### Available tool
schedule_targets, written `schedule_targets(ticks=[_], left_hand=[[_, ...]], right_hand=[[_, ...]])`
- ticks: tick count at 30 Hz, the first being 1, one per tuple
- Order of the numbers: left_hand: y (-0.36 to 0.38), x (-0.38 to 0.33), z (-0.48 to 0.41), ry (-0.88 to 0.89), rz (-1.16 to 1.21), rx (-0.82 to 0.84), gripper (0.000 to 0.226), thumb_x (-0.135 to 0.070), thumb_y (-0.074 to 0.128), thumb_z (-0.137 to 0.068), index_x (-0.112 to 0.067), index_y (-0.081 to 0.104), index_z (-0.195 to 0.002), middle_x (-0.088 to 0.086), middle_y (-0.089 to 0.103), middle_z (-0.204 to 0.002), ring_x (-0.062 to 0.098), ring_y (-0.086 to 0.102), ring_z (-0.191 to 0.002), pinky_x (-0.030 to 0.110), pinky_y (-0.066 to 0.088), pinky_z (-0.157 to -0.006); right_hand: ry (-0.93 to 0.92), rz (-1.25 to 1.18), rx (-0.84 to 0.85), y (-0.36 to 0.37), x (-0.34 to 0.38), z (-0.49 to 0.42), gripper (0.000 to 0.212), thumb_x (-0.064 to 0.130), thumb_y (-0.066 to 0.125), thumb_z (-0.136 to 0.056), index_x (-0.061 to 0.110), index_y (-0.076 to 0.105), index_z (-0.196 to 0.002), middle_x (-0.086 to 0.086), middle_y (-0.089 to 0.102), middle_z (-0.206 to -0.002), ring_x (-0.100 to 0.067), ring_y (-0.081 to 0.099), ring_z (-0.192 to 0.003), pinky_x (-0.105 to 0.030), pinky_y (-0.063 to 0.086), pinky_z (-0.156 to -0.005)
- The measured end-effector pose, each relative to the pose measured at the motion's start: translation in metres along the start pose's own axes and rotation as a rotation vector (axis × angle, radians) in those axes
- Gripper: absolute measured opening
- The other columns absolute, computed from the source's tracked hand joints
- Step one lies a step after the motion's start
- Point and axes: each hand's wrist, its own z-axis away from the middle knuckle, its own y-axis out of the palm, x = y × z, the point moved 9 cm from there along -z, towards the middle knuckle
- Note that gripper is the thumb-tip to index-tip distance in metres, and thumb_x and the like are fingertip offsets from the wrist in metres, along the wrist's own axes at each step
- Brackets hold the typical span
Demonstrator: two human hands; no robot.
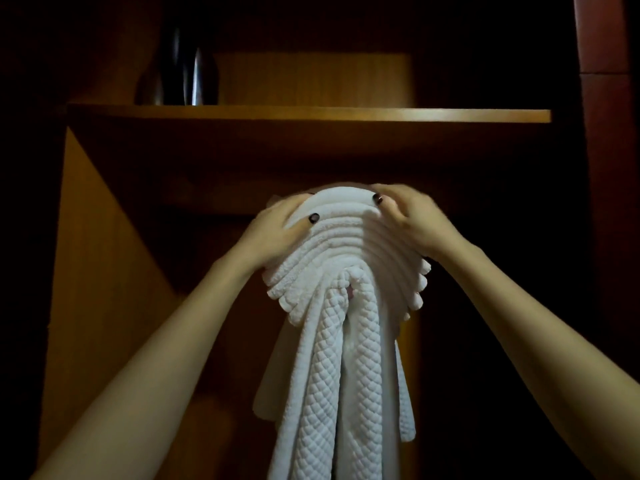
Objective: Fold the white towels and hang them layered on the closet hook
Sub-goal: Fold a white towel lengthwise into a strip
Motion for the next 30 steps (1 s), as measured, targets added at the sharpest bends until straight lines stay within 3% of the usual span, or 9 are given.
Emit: schedule_targets(ticks=[3,9,13,17,22,30], left_hand=[[0.013,0.001,-0.005,-0.007,-0.122,0.040,0.067,-0.074,0.032,-0.081,-0.044,0.041,-0.141,-0.012,0.046,-0.145,0.012,0.043,-0.132,0.035,0.035,-0.106],[0.020,0.014,-0.010,-0.139,-0.136,0.113,0.062,-0.075,0.021,-0.081,-0.055,0.034,-0.138,-0.017,0.039,-0.150,0.016,0.042,-0.135,0.036,0.035,-0.105],[0.024,0.004,-0.003,-0.099,-0.272,0.191,0.051,-0.048,0.029,-0.102,-0.039,0.021,-0.152,-0.004,0.026,-0.159,0.025,0.032,-0.142,0.043,0.031,-0.112],[0.011,-0.019,0.018,-0.071,-0.454,0.185,0.055,-0.035,0.028,-0.105,-0.021,0.013,-0.156,0.001,0.014,-0.163,0.023,0.011,-0.149,0.049,0.014,-0.119],[-0.015,-0.044,0.073,-0.060,-0.594,0.081,0.053,-0.028,0.033,-0.102,-0.021,0.023,-0.154,-0.003,0.022,-0.161,0.018,0.013,-0.149,0.046,0.013,-0.120],[-0.033,-0.056,0.193,-0.168,-0.676,0.223,0.056,-0.037,0.036,-0.102,-0.025,0.020,-0.155,0.001,0.015,-0.163,0.019,0.008,-0.150,0.047,0.006,-0.120]], right_hand=[[0.042,0.051,0.136,0.030,-0.009,0.000,0.047,0.045,0.030,-0.105,0.028,0.038,-0.147,-0.001,0.048,-0.147,-0.020,0.041,-0.136,-0.044,0.036,-0.109],[0.091,0.031,0.098,0.038,-0.017,0.003,0.046,0.047,0.026,-0.105,0.026,0.039,-0.143,-0.006,0.053,-0.137,-0.024,0.045,-0.128,-0.036,0.035,-0.095],[0.197,0.041,0.211,0.037,-0.020,0.003,0.052,0.048,0.027,-0.104,0.024,0.030,-0.150,-0.013,0.043,-0.149,-0.031,0.041,-0.135,-0.039,0.033,-0.105],[0.274,0.130,0.235,0.026,-0.004,0.014,0.059,0.046,0.029,-0.105,0.020,0.017,-0.156,-0.015,0.027,-0.159,-0.033,0.026,-0.145,-0.049,0.019,-0.118],[0.279,0.134,0.116,0.018,0.041,0.073,0.071,0.041,0.043,-0.101,0.015,0.008,-0.157,-0.011,0.019,-0.161,-0.031,0.015,-0.148,-0.055,0.008,-0.117],[0.309,0.195,0.372,0.044,0.102,0.192,0.067,0.047,0.041,-0.101,0.016,0.016,-0.154,-0.012,0.016,-0.161,-0.032,0.010,-0.148,-0.054,0.013,-0.117]])
